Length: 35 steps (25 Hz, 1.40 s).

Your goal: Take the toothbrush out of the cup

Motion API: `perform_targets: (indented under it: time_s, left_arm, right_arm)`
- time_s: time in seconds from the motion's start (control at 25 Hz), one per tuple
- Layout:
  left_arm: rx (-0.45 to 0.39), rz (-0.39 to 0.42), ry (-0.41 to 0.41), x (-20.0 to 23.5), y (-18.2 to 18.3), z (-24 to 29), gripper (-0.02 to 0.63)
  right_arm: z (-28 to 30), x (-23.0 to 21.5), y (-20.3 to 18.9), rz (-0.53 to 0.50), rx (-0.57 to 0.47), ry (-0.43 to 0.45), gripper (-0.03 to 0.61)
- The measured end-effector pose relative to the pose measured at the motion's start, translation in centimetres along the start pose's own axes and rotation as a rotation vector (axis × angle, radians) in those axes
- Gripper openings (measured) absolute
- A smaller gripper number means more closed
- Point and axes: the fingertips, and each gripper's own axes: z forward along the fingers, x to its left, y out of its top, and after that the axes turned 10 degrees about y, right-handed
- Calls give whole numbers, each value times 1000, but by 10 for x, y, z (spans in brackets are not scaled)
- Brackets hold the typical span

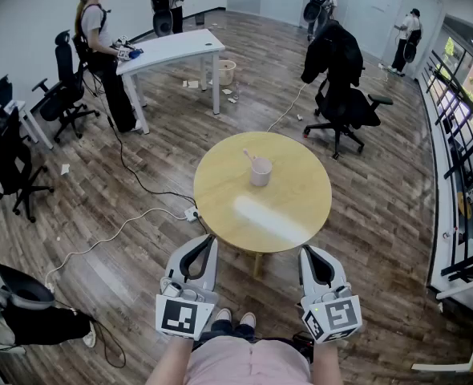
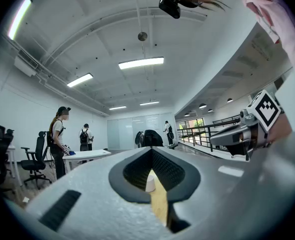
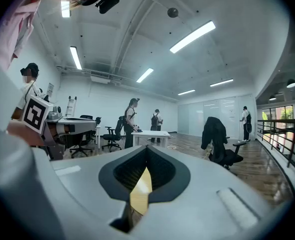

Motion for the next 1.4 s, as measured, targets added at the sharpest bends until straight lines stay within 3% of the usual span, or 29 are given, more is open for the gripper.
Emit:
perform_targets:
  time_s: [0.52, 0.72, 1.4]
  left_arm:
    - [7, -6, 1, 1, 8, -10, -3]
    - [20, -15, 12, 2, 6, -9, -3]
    - [72, -56, 49, 4, -22, 13, -3]
  right_arm:
    - [0, 11, 6, 2, -2, 27, 6]
    - [1, 13, 12, 16, -47, 59, 6]
    - [17, -14, -15, 41, 5, 92, 6]
